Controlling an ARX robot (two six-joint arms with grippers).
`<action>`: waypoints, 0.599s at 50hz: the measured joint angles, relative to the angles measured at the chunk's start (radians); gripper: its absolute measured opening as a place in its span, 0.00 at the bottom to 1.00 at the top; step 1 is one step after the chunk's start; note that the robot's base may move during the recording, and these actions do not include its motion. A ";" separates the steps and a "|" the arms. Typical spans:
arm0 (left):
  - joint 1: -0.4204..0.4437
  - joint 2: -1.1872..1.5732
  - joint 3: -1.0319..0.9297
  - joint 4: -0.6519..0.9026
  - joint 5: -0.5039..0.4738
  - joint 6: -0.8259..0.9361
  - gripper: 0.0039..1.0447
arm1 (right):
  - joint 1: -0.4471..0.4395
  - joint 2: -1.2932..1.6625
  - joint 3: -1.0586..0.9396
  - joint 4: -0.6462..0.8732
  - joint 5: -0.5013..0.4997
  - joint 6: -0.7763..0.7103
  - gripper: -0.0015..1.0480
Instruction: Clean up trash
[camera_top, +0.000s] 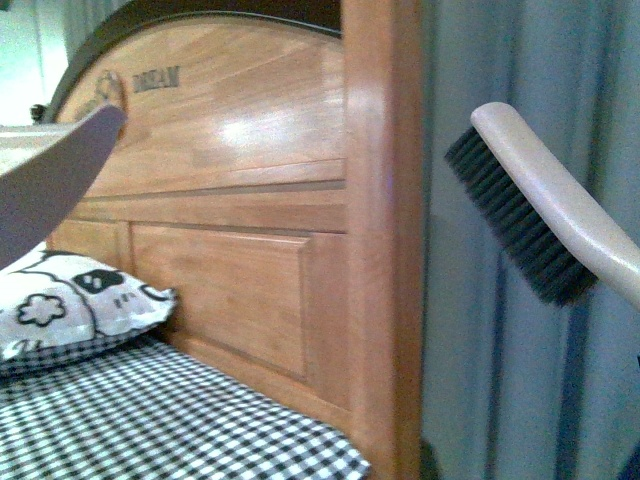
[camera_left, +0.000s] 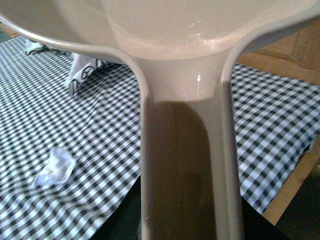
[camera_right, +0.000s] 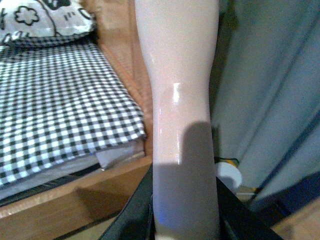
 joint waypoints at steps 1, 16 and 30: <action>0.000 0.001 0.000 0.000 0.000 0.000 0.22 | 0.000 0.000 0.000 0.000 0.000 0.000 0.18; 0.004 -0.004 0.000 0.000 -0.017 -0.004 0.22 | 0.007 0.002 0.000 0.000 -0.014 0.000 0.18; 0.001 -0.001 0.000 0.000 0.001 -0.002 0.22 | 0.000 0.002 0.000 0.000 0.000 0.000 0.18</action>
